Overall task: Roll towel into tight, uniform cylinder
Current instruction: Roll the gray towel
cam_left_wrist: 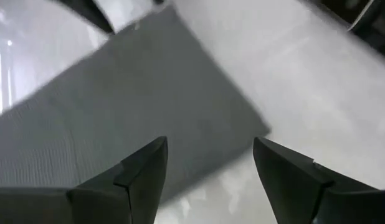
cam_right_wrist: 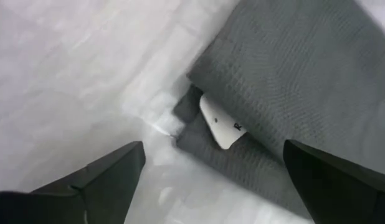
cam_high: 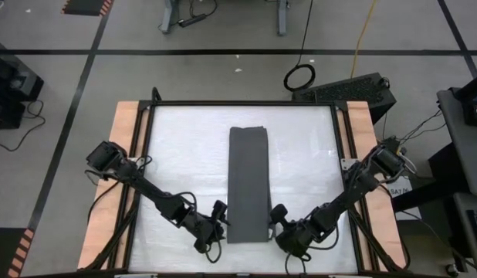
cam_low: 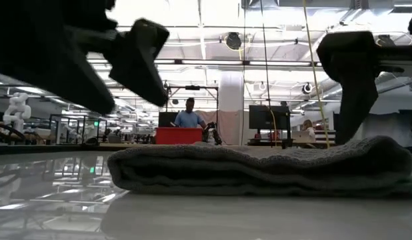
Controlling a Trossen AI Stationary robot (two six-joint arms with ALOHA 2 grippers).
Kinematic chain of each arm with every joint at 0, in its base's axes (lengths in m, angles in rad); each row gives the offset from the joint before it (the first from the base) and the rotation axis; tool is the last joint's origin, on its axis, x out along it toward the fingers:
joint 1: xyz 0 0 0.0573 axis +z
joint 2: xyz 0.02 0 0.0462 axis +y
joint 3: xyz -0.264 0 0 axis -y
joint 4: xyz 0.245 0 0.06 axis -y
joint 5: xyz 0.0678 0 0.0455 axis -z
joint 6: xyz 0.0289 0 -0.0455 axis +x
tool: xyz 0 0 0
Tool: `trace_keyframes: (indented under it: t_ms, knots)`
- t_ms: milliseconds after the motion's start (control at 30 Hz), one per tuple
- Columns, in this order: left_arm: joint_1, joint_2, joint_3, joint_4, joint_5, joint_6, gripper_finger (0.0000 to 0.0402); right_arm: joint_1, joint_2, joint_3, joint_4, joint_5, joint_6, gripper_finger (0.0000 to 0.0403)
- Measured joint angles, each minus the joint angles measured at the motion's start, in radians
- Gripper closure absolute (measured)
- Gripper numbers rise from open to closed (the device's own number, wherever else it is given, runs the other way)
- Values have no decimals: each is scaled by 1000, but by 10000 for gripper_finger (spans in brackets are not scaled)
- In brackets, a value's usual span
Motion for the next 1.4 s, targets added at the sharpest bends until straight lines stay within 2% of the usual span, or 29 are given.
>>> trace_keyframes:
  t_ms: [133, 433, 600, 800, 1067, 1400]
  knots:
    - [2, 3, -1, -27, -5, 0, 157, 7, -16, -4, -10, 96, -77, 26]
    - [2, 8, -1, -23, -15, 0, 157, 0, 14, -5, 88, 110, -237, 26]
    - [3, 36, -2, -1, 12, 0, 157, -11, 21, -7, 191, 119, -301, 26]
    - [3, 76, -2, 112, 34, -1, 157, -35, 22, -6, 234, 121, -286, 26]
    - [3, 114, -2, 89, 90, -1, 157, -46, 34, -5, 252, -9, -213, 26]
    - [3, 118, -1, 83, 98, -54, 157, -30, 0, -5, 225, -21, -212, 26]
